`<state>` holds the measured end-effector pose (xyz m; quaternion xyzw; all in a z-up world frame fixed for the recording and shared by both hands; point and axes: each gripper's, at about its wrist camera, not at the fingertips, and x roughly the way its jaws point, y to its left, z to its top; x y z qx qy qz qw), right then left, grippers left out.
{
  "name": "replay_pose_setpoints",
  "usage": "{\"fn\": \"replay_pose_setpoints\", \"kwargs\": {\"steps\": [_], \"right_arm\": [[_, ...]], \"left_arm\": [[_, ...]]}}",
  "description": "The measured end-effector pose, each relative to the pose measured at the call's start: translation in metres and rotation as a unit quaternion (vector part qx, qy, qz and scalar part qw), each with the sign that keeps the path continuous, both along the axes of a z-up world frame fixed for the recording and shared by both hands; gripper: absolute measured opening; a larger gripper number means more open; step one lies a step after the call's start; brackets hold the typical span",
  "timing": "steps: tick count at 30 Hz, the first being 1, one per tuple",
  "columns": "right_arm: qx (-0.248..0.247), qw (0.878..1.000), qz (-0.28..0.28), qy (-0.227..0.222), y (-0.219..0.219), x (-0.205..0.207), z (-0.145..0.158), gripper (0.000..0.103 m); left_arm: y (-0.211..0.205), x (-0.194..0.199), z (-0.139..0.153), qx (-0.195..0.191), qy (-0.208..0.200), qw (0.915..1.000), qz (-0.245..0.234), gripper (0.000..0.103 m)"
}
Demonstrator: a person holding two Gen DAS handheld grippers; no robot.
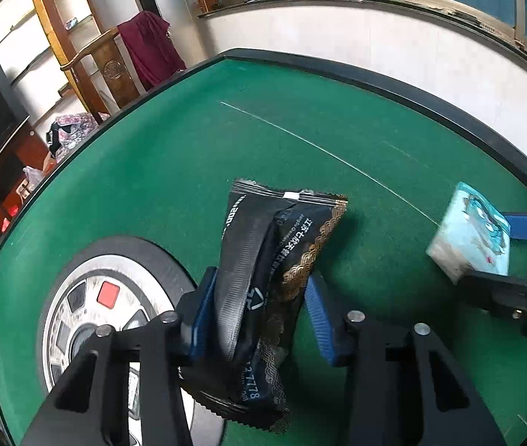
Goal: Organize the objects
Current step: 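Grasp the black pouch with the left gripper while the right gripper holds the packet, then carry the pouch and the blue packet over the tray with both grippers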
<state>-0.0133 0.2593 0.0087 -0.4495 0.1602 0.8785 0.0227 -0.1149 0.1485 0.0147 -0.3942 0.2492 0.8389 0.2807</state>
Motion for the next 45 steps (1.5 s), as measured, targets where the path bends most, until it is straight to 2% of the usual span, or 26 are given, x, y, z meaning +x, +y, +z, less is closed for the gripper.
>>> {"fn": "replay_pose_setpoints", "kwargs": {"steps": [5, 9, 18, 21, 24, 26, 30, 35, 39, 42, 45], "right_arm": [[0.012, 1.000, 0.004, 0.002, -0.003, 0.000, -0.001, 0.080], [0.013, 1.000, 0.015, 0.007, -0.007, 0.000, -0.001, 0.079], [0.022, 0.999, 0.022, 0.032, -0.011, 0.005, 0.006, 0.079], [0.022, 0.999, 0.020, 0.038, -0.011, 0.007, 0.007, 0.079], [0.026, 0.998, 0.020, 0.046, -0.013, 0.009, 0.008, 0.079], [0.034, 0.998, 0.020, 0.051, -0.016, 0.008, 0.009, 0.079], [0.051, 0.996, 0.026, 0.067, -0.028, 0.012, 0.014, 0.079], [0.048, 0.992, 0.064, 0.094, -0.066, 0.032, 0.037, 0.079], [0.045, 0.985, 0.126, 0.105, -0.116, 0.046, 0.058, 0.079], [0.050, 0.974, 0.188, 0.117, -0.169, 0.052, 0.078, 0.079], [0.043, 0.963, 0.240, 0.114, -0.215, 0.058, 0.084, 0.079]], "left_arm": [[-0.008, 0.020, 0.008, 0.012, -0.003, 0.9998, 0.016, 0.042], [-0.025, 0.043, 0.028, 0.029, 0.001, 0.9990, 0.035, 0.042], [-0.109, 0.132, 0.082, 0.107, 0.006, 0.9891, 0.101, 0.042], [-0.152, 0.162, 0.100, 0.127, 0.020, 0.9815, 0.142, 0.042], [-0.203, 0.192, 0.112, 0.139, 0.039, 0.9694, 0.199, 0.042], [-0.239, 0.209, 0.115, 0.147, 0.044, 0.9591, 0.237, 0.042], [-0.312, 0.244, 0.112, 0.159, 0.049, 0.9324, 0.321, 0.042], [-0.369, 0.267, 0.096, 0.157, 0.044, 0.9066, 0.389, 0.042], [-0.387, 0.271, 0.084, 0.164, 0.035, 0.8987, 0.405, 0.042], [-0.388, 0.263, 0.073, 0.168, 0.026, 0.9015, 0.398, 0.042], [-0.391, 0.249, 0.065, 0.165, 0.022, 0.9048, 0.392, 0.042]]}}
